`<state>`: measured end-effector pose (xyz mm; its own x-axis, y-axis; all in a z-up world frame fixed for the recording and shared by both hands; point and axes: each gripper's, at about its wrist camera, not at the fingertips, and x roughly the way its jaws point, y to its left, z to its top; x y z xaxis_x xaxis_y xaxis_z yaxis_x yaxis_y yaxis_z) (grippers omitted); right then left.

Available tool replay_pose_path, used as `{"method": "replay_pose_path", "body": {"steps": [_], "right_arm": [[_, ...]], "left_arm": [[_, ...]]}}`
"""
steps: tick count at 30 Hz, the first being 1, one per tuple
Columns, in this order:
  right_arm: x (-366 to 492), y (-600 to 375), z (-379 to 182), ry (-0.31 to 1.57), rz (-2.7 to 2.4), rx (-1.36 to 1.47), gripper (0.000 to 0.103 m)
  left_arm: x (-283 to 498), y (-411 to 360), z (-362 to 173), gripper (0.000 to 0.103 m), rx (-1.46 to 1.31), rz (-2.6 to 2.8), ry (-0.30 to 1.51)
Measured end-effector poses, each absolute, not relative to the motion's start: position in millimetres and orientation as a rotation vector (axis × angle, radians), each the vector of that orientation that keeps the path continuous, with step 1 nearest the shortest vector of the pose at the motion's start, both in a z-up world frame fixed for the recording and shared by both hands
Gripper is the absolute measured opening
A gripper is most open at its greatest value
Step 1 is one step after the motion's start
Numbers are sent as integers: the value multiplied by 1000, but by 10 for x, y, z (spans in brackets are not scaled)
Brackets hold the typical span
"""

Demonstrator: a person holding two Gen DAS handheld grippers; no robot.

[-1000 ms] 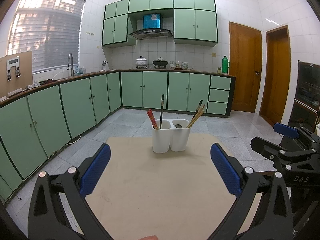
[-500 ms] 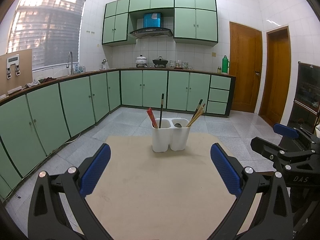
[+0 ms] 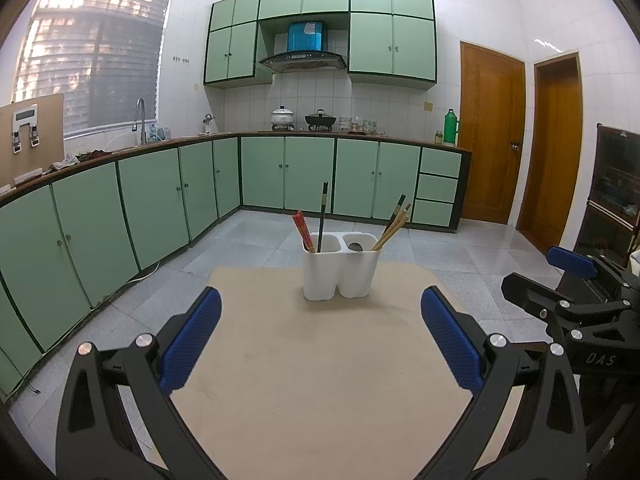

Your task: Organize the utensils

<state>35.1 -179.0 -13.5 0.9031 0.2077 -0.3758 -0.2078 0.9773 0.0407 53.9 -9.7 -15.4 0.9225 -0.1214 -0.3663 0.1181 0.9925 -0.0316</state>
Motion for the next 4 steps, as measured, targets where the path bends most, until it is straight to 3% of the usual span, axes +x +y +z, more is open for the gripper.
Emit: {"method": "replay_pose_path", "body": {"steps": [4], "right_arm": [[349,-1789,-130,387,215,-4,97]], "left_arm": [[537,-104,-153,97,-9,-122,377]]}}
